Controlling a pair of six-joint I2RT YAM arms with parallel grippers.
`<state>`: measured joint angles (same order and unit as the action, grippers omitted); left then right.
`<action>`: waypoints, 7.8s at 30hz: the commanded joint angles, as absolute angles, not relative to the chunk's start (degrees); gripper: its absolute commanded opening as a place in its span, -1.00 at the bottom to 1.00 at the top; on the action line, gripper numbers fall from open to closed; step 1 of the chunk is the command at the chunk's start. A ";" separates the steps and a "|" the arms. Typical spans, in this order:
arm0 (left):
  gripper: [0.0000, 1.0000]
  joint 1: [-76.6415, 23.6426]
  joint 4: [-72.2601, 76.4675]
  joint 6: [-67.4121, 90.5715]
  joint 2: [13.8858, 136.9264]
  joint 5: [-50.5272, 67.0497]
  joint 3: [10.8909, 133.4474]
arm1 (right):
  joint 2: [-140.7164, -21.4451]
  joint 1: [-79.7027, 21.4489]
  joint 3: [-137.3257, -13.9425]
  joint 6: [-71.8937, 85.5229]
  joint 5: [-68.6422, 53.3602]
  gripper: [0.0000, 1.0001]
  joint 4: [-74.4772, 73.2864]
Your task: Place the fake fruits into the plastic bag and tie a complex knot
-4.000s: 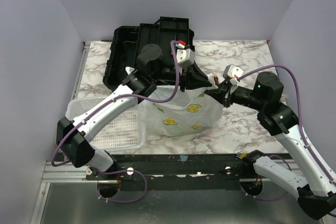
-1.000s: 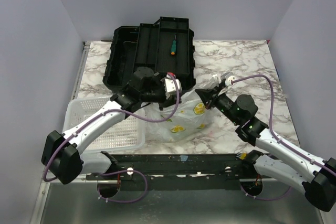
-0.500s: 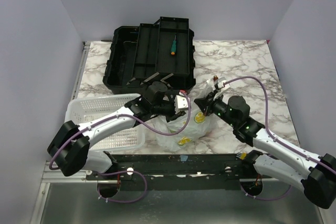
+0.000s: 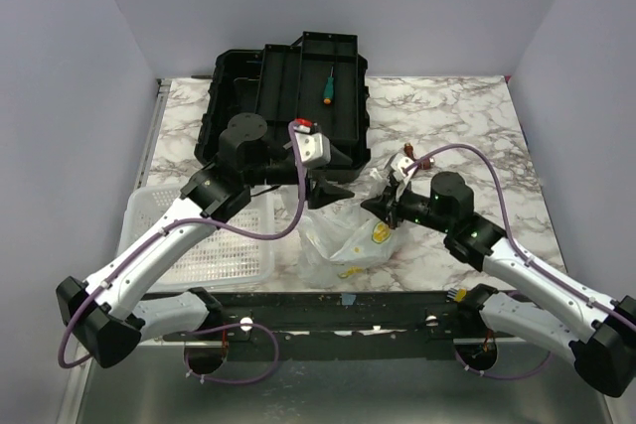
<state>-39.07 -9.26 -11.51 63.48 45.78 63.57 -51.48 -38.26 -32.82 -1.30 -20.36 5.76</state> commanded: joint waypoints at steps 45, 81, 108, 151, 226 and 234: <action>-1.00 -41.88 8.62 23.73 73.63 30.22 69.28 | -64.31 -43.95 -27.42 3.79 14.75 0.00 28.03; -1.00 -23.32 -16.91 9.54 86.29 3.34 82.34 | -51.12 -43.94 -20.52 0.84 5.40 -0.99 18.84; 0.97 -5.81 -45.07 2.30 81.37 55.21 98.44 | -52.64 -43.90 -24.21 3.28 11.69 -0.99 19.24; -1.00 -11.22 -17.71 16.65 66.59 51.39 67.22 | -50.02 -43.82 -50.49 -3.22 -6.77 0.81 -8.54; 0.83 2.55 -9.52 34.23 47.38 43.08 50.41 | -73.53 -53.09 -35.85 -6.63 -12.49 -0.99 19.07; 0.65 -9.66 -11.93 39.50 44.14 30.73 43.96 | -78.07 -53.17 -39.22 -6.59 -2.80 -0.99 19.99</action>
<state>-2.66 -11.70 34.68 43.27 38.33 44.73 -76.44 -52.88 -36.91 -6.90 -8.73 19.97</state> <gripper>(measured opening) 0.850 0.012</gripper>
